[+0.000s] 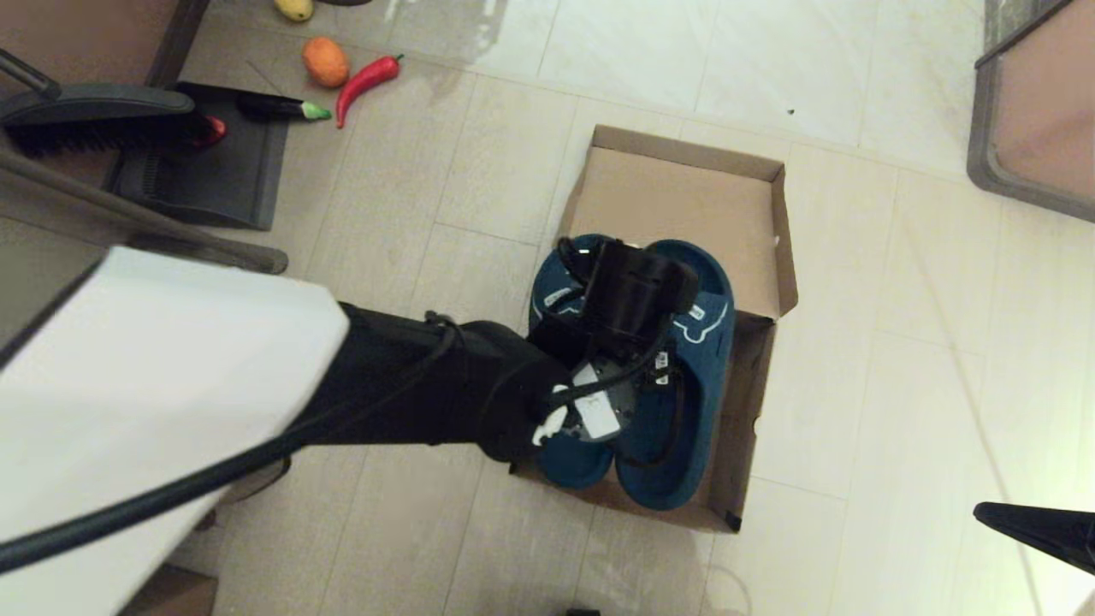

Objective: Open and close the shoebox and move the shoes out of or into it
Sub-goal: Put the shoes into the shoe box

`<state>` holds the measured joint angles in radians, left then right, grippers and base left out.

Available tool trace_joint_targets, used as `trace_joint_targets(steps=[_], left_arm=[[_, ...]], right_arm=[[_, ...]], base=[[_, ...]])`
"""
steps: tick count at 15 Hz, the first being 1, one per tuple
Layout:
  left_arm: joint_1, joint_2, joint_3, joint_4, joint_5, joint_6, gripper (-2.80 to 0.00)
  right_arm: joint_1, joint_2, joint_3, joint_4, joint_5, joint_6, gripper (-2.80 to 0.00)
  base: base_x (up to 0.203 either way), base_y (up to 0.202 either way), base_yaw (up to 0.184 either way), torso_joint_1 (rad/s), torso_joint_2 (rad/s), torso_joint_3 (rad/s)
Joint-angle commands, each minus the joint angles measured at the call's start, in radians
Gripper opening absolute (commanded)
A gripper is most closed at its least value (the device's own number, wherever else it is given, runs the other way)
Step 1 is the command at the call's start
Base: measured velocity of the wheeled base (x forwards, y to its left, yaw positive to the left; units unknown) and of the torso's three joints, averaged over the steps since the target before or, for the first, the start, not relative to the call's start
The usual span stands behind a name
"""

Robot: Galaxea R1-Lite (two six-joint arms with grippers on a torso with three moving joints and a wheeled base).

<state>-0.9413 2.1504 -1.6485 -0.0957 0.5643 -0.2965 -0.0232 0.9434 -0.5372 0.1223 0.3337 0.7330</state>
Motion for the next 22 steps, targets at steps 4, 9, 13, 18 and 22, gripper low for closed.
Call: trace_joint_targets(steps=[4,9,13,18,22], left_arm=[[-0.035,0.250,-0.160,-0.019,0.004,-0.006,-2.80],[-0.040,0.414,-0.269,-0.071,0.012,0.009,-2.80],[-0.005,0.466,-0.278,-0.230,0.038,0.152,-2.80],[0.033,0.480,-0.278,-0.315,0.039,0.214,-2.80],[0.039,0.482,-0.278,-0.335,0.039,0.209,0.00]], right_arm=[[-0.042,-0.014,0.005,0.002,0.002,0.008,-2.80],[-0.044,-0.021,0.006,0.002,0.002,0.005,-2.80],[-0.045,-0.035,0.014,0.002,0.004,0.009,-2.80],[-0.046,-0.051,0.036,0.002,0.005,0.016,-2.80],[-0.046,-0.061,0.054,0.005,0.005,0.017,-2.80]], base=[[0.000,0.000,0.000,0.000,0.00,0.000],[0.000,0.000,0.000,0.000,0.00,0.000],[0.000,0.000,0.000,0.000,0.00,0.000],[0.000,0.000,0.000,0.000,0.00,0.000],[0.000,0.000,0.000,0.000,0.00,0.000]])
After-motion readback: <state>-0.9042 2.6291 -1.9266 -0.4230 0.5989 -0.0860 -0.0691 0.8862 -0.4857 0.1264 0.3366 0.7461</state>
